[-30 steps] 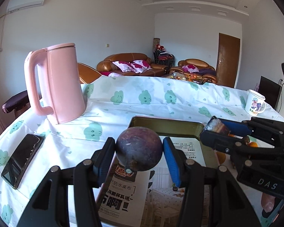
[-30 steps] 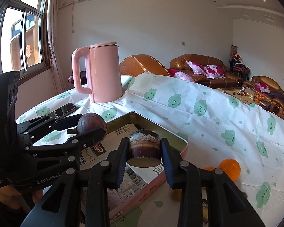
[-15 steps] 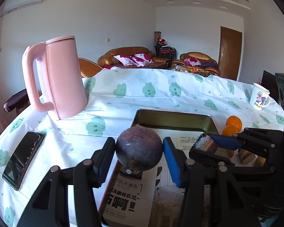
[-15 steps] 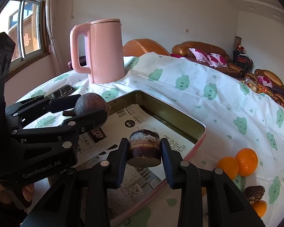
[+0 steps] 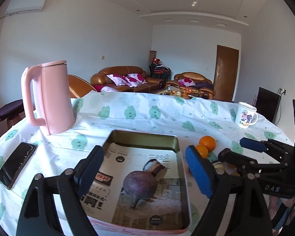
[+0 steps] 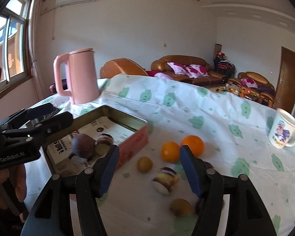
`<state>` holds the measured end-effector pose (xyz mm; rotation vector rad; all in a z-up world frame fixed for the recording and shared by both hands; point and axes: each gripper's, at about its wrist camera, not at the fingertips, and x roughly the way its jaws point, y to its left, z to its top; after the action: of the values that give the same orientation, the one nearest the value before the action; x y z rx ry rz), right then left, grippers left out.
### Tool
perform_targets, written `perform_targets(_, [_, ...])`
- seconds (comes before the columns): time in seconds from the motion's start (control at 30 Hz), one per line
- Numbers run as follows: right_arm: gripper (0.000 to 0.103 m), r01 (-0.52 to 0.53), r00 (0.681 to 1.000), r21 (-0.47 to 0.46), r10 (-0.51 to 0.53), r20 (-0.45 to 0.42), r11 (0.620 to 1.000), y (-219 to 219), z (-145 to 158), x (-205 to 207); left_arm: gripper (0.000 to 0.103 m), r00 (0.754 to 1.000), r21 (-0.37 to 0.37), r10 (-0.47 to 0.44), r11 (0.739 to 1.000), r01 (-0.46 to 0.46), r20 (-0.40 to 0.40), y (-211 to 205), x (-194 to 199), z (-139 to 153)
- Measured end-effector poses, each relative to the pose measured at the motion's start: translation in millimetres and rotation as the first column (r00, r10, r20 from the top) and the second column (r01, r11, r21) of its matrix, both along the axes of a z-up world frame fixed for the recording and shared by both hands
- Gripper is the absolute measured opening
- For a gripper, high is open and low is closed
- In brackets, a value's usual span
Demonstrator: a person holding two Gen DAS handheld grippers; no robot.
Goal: Organize fruits
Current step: 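Open the left tool over the tin while the right tool releases the cake roll into it, then grasp a dark brown mangosteen with the right tool while the left tool grasps another cake roll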
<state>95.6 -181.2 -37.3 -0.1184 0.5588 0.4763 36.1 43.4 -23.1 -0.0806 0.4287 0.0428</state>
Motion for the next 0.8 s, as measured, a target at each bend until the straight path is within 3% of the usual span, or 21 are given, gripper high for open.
perform_targets(0.1, [0.065, 0.129, 0.99, 0.011, -0.128, -0.052, 0.992, -42, -12, 9, 0.087, 0.998, 0.012, -0.058, 0.998, 0.059, -0.022, -29, 4, -5])
perform_targets(0.17, [0.065, 0.161, 0.981, 0.077, -0.151, -0.122, 0.984, -62, -17, 17, 0.087, 0.995, 0.027, -0.096, 0.995, 0.097, -0.041, -47, 7, -9])
perform_targets(0.23, [0.065, 0.179, 0.977, 0.066, -0.169, -0.133, 0.982, -67, -18, 20, 0.087, 0.99, 0.044, -0.126, 0.991, 0.129, -0.062, -63, 11, -14])
perform_targets(0.53, [0.064, 0.097, 0.962, 0.034, -0.085, -0.258, 0.995, -55, -43, 28, 0.083, 0.971, 0.065, -0.181, 0.979, 0.193, -0.155, -94, 30, -28])
perform_targets(0.63, [0.046, 0.085, 0.95, 0.055, -0.064, -0.304, 0.995, -57, -49, 33, 0.077, 0.962, 0.043, -0.204, 0.976, 0.215, -0.183, -97, 34, -31])
perform_targets(0.8, [0.044, 0.057, 0.949, 0.069, -0.032, -0.315, 0.996, -56, -51, 32, 0.073, 0.936, 0.018, -0.255, 0.964, 0.267, -0.242, -108, 45, -37])
